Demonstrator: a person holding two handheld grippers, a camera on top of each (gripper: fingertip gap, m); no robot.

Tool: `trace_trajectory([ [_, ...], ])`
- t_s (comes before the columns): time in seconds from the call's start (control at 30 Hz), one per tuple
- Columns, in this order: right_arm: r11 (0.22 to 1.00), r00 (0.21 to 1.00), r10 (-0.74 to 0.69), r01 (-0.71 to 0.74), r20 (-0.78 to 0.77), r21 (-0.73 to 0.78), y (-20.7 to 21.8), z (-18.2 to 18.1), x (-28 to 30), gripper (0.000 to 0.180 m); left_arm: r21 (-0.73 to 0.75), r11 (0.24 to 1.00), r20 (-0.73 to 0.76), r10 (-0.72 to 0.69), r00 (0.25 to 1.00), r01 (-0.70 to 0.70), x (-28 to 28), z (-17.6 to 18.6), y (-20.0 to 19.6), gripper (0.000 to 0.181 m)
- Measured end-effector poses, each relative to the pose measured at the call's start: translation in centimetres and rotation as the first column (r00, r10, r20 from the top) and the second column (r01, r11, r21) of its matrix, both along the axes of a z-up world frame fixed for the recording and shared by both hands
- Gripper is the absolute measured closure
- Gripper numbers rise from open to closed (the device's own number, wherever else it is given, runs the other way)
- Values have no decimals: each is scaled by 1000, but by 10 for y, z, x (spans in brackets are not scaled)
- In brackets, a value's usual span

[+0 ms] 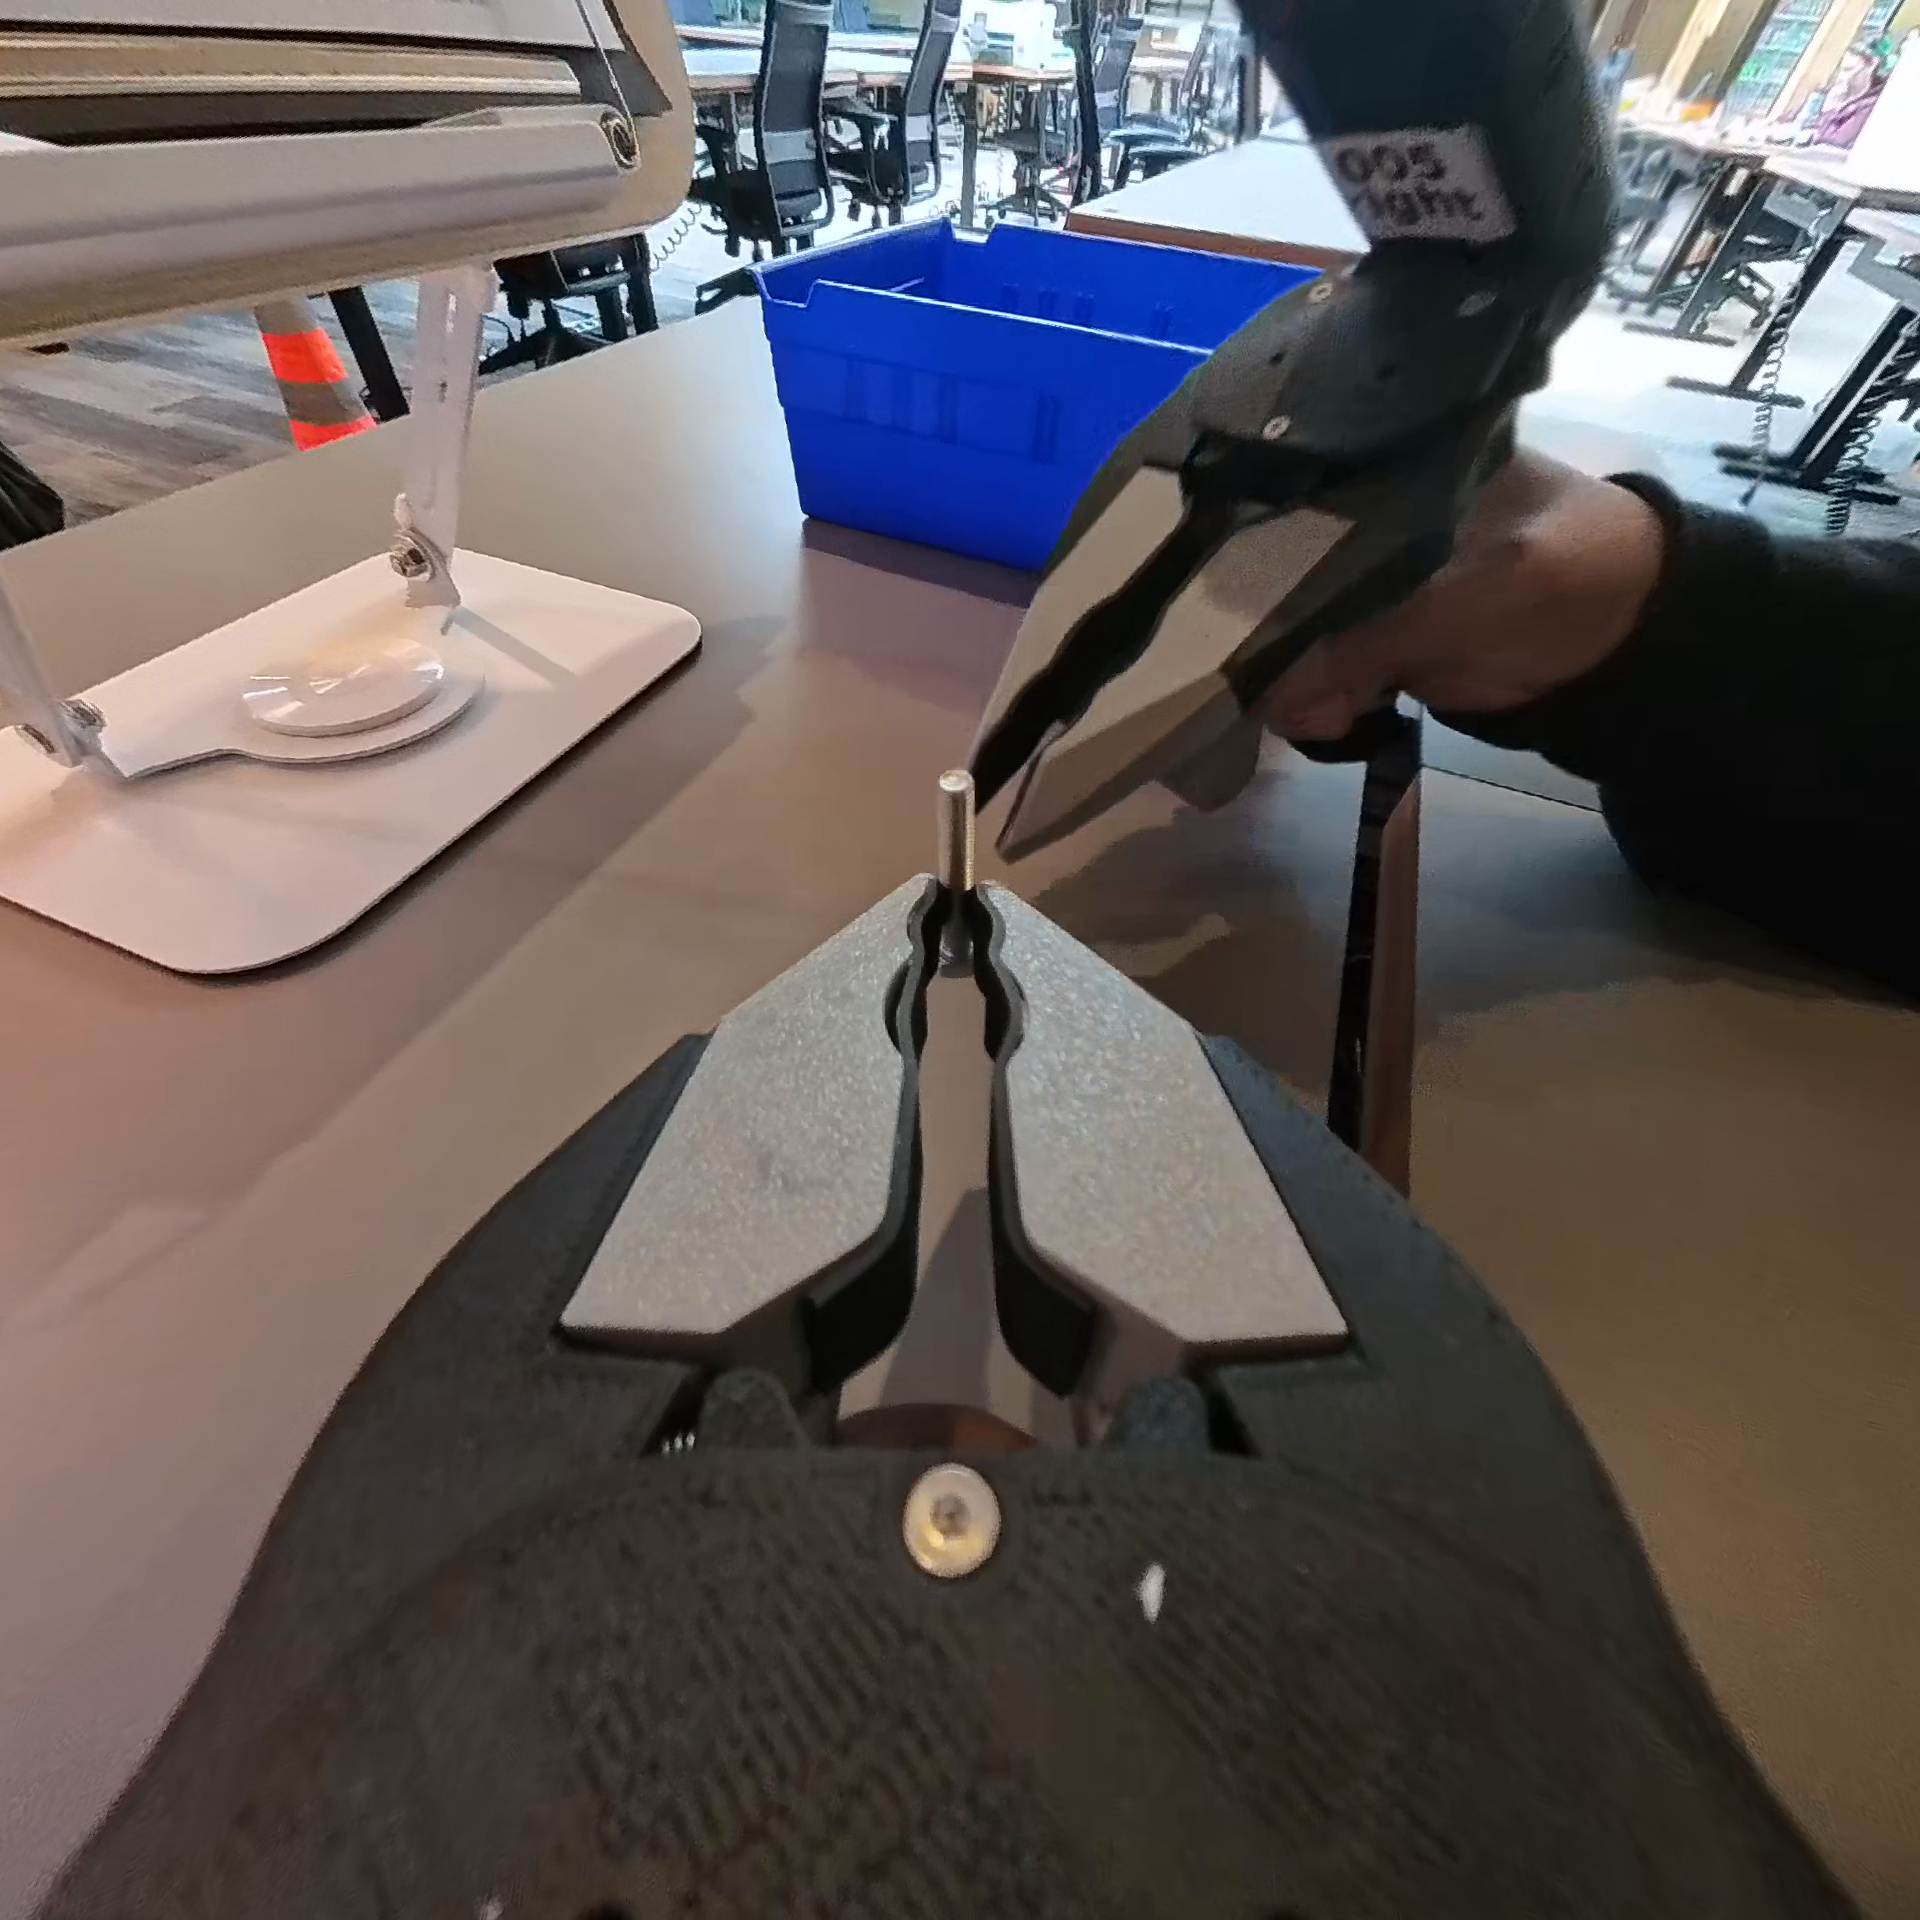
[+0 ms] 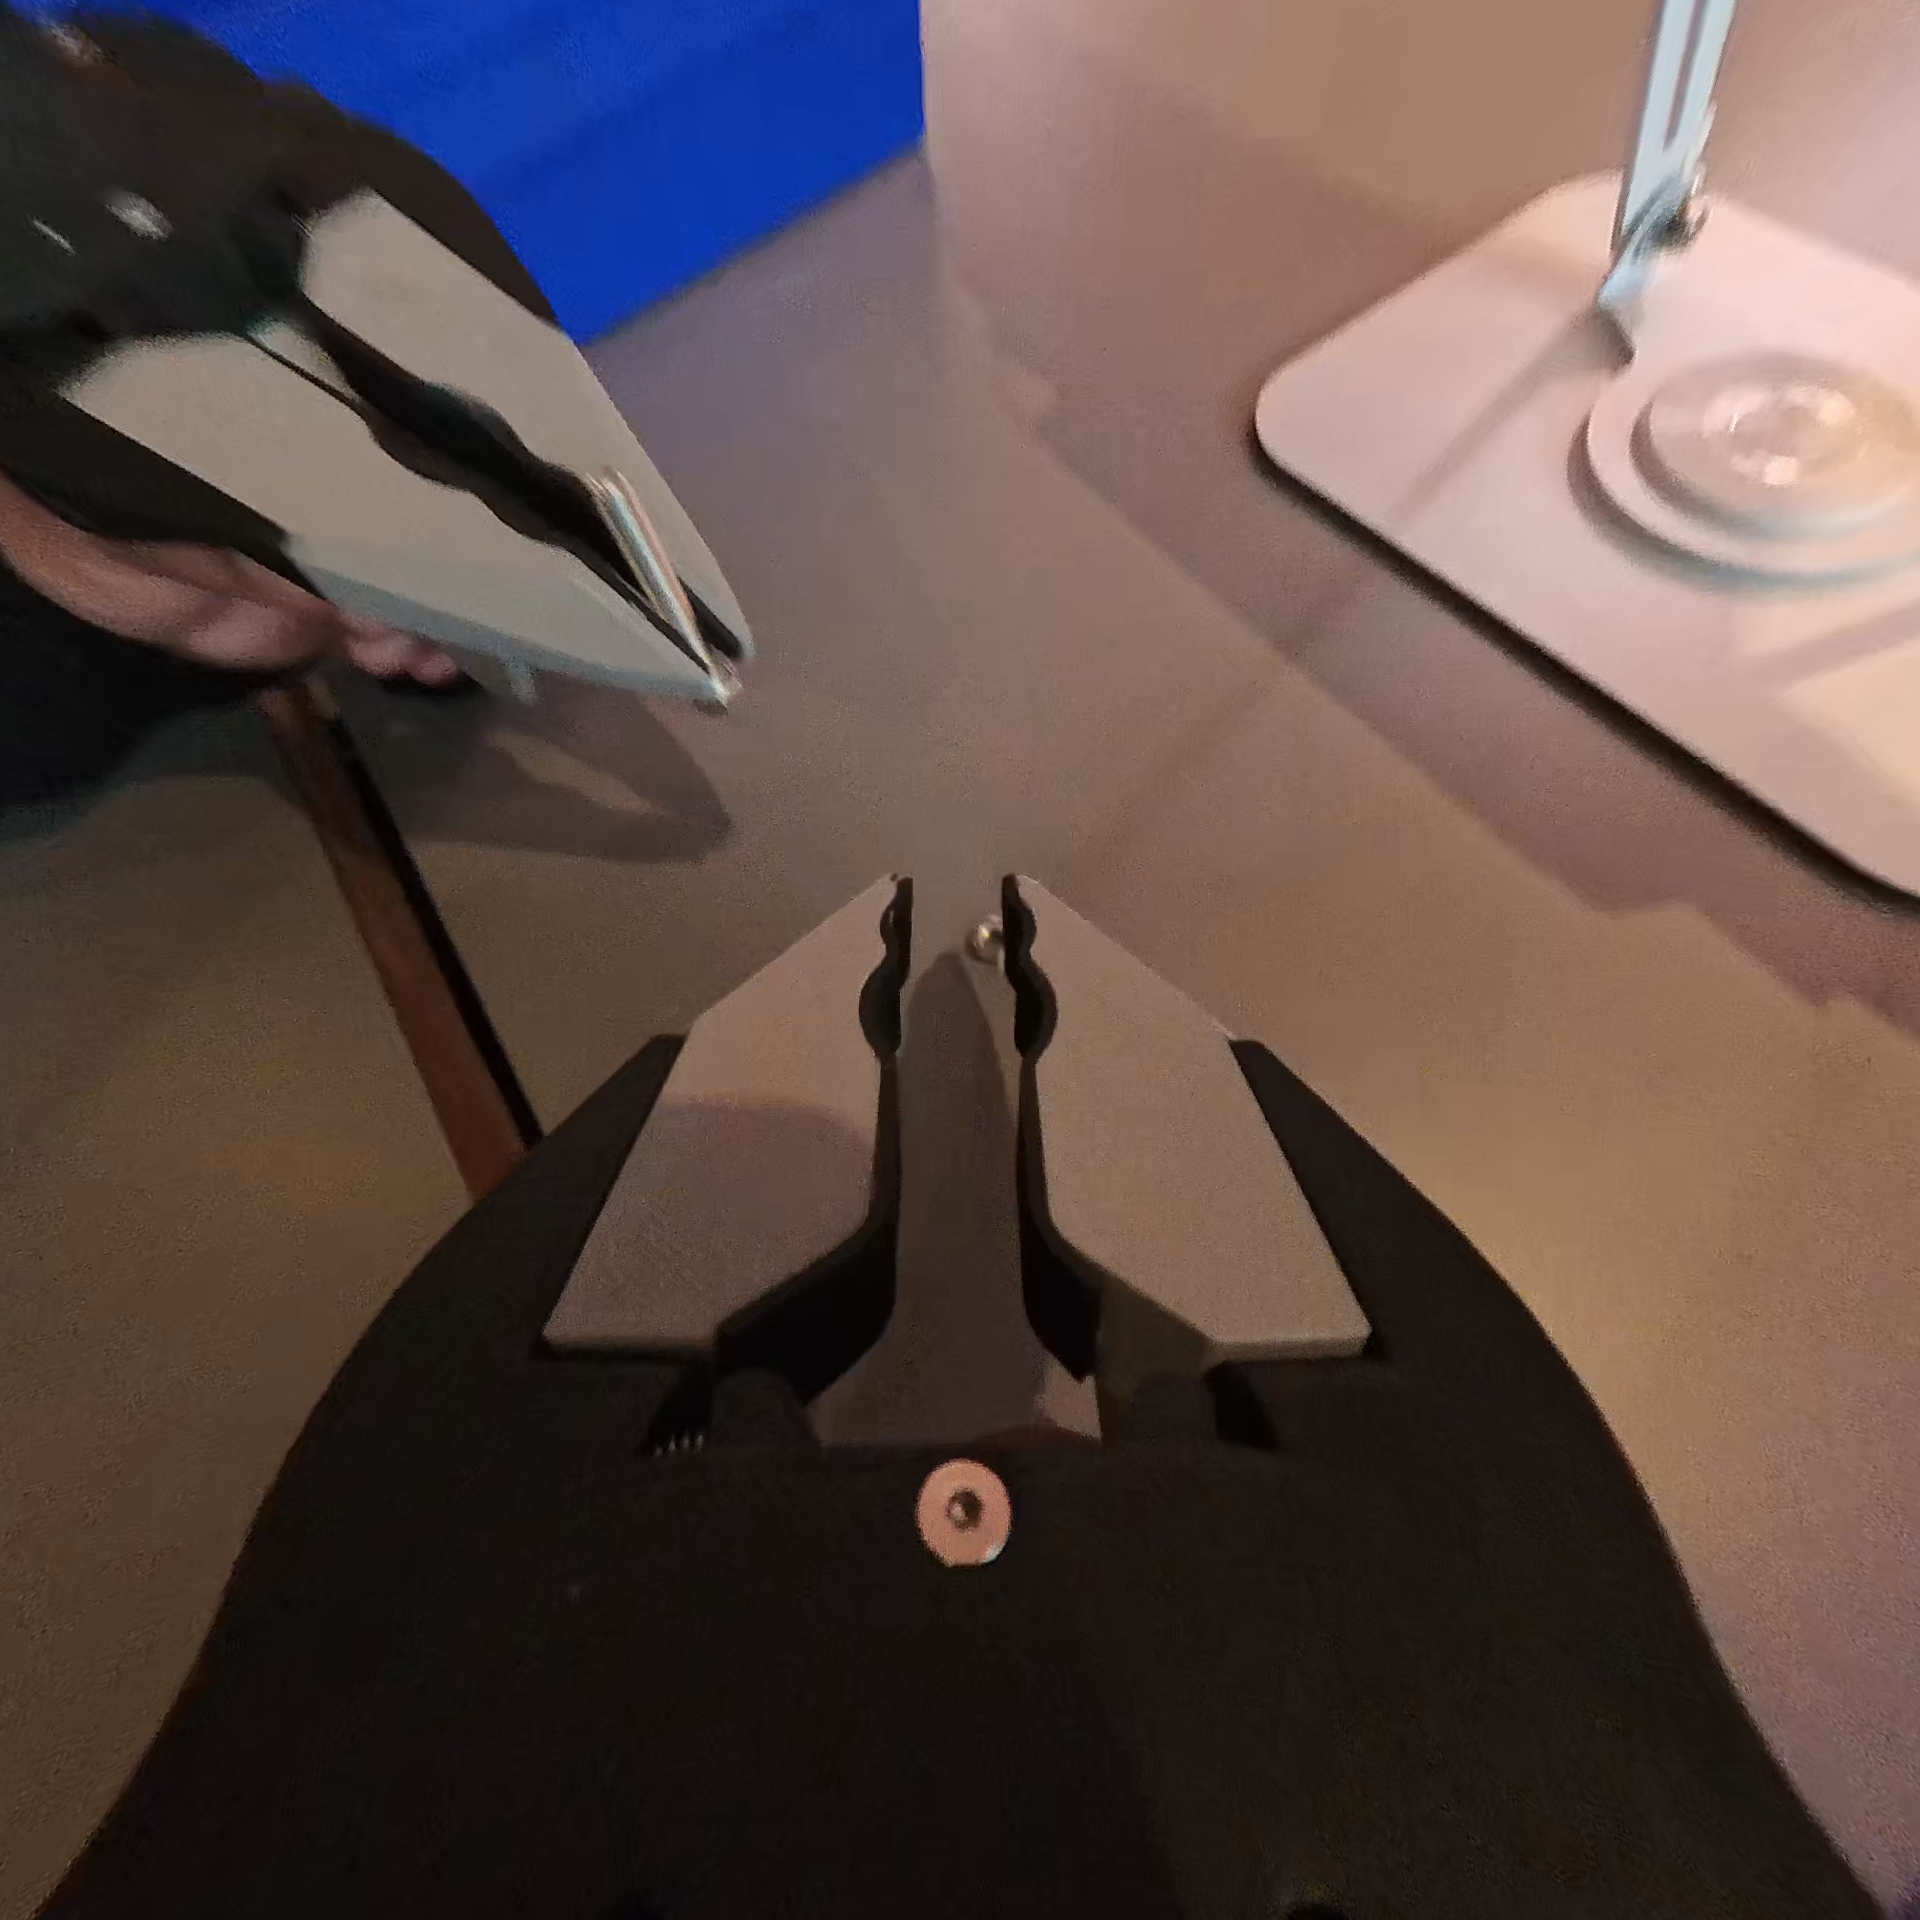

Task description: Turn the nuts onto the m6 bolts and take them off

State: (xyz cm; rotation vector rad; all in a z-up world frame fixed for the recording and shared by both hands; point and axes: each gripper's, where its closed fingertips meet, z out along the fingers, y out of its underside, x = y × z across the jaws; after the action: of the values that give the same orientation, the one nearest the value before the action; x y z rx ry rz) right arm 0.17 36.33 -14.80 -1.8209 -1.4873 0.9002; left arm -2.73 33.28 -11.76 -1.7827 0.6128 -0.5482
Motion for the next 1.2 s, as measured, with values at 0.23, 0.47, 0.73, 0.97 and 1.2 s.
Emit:
trace_trajectory([
  [0.23,1000,991,-23,22,132,9,1,-29,0,162,9,1000,12,8,1000,-9,-3,4,0,179],
  [0.47,995,985,-20,3,170,96,4,-34,0,162,3,1000,9,-8,1000,8,0,3,-2,179],
  [0.73,995,987,-9,-7,161,97,9,-37,-2,160,-1,1000,6,-19,1000,19,2,2,-3,179],
  [0.97,992,985,21,-42,171,123,7,-40,-7,173,-5,1000,27,-28,999,29,2,3,-4,179],
  [1.2,991,989,38,-56,145,124,5,-31,-7,173,-24,999,14,-40,999,40,4,-1,-5,179],
])
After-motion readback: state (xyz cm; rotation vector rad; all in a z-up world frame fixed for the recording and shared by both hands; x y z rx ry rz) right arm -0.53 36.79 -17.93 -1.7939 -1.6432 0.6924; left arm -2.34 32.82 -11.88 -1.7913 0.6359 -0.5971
